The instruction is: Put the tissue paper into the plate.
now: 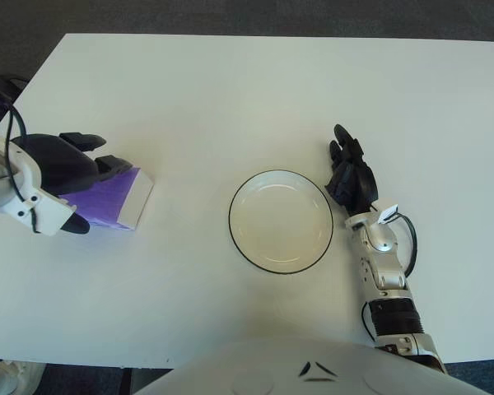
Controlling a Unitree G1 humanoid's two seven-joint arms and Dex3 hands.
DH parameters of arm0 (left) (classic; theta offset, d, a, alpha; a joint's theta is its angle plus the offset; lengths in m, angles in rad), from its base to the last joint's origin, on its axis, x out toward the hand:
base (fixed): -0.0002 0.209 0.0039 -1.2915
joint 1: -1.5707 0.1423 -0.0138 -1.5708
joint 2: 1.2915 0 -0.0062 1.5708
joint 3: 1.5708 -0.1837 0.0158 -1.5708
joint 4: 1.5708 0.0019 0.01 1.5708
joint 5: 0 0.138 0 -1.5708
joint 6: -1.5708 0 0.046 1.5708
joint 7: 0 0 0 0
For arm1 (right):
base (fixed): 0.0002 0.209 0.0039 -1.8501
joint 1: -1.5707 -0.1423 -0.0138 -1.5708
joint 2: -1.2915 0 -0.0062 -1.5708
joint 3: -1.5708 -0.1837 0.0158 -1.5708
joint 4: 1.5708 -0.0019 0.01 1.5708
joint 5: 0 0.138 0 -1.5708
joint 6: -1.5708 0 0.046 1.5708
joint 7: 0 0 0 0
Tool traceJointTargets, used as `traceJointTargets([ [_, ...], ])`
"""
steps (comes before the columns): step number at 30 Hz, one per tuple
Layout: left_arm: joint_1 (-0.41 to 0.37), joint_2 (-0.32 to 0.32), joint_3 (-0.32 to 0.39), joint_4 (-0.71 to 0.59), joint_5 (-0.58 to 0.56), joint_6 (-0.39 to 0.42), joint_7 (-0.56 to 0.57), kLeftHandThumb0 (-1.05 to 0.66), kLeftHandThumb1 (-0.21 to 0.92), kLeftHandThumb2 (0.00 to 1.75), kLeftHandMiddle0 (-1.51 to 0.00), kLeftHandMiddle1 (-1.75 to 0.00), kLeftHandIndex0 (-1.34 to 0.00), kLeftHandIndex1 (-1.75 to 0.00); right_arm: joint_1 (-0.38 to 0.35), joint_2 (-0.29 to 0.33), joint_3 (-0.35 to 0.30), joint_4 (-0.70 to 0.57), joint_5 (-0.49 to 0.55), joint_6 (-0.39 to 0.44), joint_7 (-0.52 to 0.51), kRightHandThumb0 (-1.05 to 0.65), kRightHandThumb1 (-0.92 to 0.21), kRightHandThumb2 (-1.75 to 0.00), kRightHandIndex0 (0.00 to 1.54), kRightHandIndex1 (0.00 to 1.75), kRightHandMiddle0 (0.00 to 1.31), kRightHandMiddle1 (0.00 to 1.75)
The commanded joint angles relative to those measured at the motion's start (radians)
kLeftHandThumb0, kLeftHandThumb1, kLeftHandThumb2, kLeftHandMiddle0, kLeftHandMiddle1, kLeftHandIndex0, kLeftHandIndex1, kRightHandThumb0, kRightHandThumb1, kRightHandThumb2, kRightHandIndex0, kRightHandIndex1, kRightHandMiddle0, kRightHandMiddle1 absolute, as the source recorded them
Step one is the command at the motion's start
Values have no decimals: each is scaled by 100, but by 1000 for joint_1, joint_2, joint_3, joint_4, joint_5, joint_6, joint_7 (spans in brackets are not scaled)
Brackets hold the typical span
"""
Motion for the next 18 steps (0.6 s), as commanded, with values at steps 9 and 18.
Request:
traceJointTargets([
  [9,-60,-76,-118,68,83,47,119,-105,92,54,0,0,0,-30,117,3,5,68,-3,121,-10,-86,-92,-109,14,3,0,26],
  [18,-104,-83,-193,132,103,25,163,-105,92,52,0,0,0,-29,128,3,6,55,-4,123,-16,-86,-92,-109,14,2,0,24],
])
